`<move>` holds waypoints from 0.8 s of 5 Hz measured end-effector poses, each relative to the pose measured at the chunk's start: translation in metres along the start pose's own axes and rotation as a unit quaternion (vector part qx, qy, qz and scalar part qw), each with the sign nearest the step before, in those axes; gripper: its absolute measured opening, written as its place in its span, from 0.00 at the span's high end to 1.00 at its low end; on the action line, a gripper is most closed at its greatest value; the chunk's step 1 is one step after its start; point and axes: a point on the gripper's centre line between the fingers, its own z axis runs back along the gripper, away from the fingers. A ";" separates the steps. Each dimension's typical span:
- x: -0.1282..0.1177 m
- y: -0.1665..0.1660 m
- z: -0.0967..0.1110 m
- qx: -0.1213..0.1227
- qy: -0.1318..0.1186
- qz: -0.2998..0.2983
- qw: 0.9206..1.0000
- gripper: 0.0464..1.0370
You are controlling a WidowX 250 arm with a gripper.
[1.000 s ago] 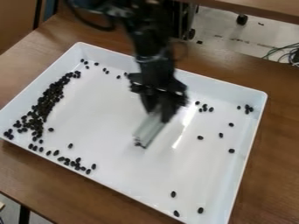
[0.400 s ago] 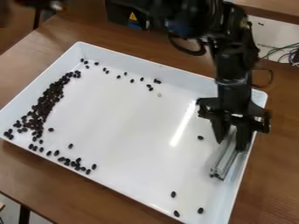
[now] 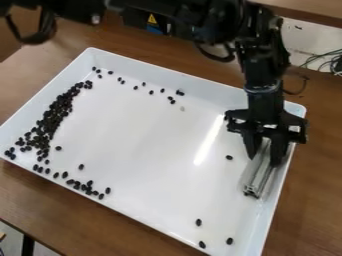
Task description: Sweep into pile
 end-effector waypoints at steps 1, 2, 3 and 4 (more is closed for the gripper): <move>0.002 0.030 0.008 -0.005 -0.018 0.031 0.999 0.69; -0.006 0.061 0.016 -0.002 -0.027 0.059 0.998 0.69; -0.010 0.108 0.032 -0.003 -0.033 0.088 0.996 0.69; -0.011 0.148 0.046 -0.004 -0.046 0.113 0.993 0.69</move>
